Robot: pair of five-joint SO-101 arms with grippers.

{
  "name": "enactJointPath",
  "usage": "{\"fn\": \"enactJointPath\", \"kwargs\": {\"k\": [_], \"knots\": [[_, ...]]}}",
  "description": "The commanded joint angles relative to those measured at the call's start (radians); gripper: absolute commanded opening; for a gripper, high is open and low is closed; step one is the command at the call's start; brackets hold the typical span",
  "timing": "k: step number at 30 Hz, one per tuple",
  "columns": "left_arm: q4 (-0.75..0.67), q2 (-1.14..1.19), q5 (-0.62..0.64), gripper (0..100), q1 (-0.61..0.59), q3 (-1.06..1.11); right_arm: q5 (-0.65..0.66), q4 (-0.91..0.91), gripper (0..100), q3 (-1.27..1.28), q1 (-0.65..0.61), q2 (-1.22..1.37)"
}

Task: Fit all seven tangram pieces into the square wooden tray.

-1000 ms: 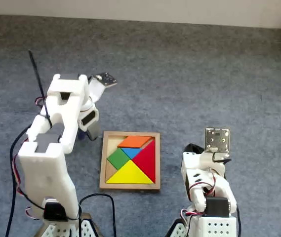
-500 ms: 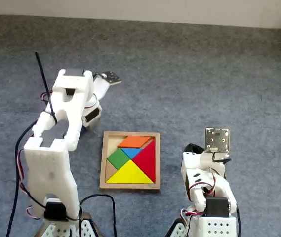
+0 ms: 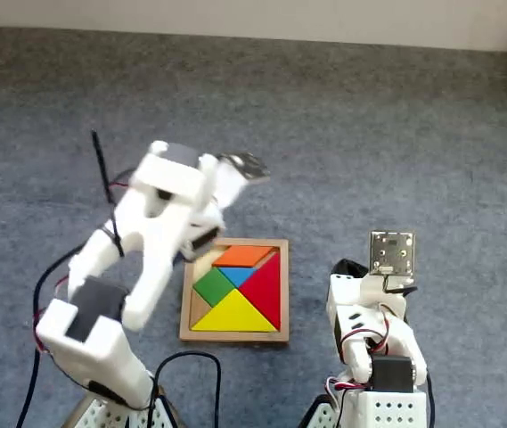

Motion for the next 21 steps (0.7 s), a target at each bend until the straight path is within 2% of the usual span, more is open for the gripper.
{"fn": "enactJointPath", "kwargs": {"k": [1, 9, 14, 21], "knots": [[-0.058, -0.081, 0.092, 1, 0.130, 0.044, -0.005, -0.018, 0.5, 0.094, 0.019, -0.002], [-0.157, -0.079, 0.110, 2, 0.174, 0.108, -0.005, -0.018, 0.5, 0.094, 0.019, -0.002], [-0.169, -0.056, 0.110, 16, 0.148, 0.097, -0.005, -0.018, 0.5, 0.094, 0.019, -0.002], [-0.249, -0.045, 0.106, 17, 0.070, 0.097, -0.005, -0.018, 0.5, 0.094, 0.019, -0.002]]}}
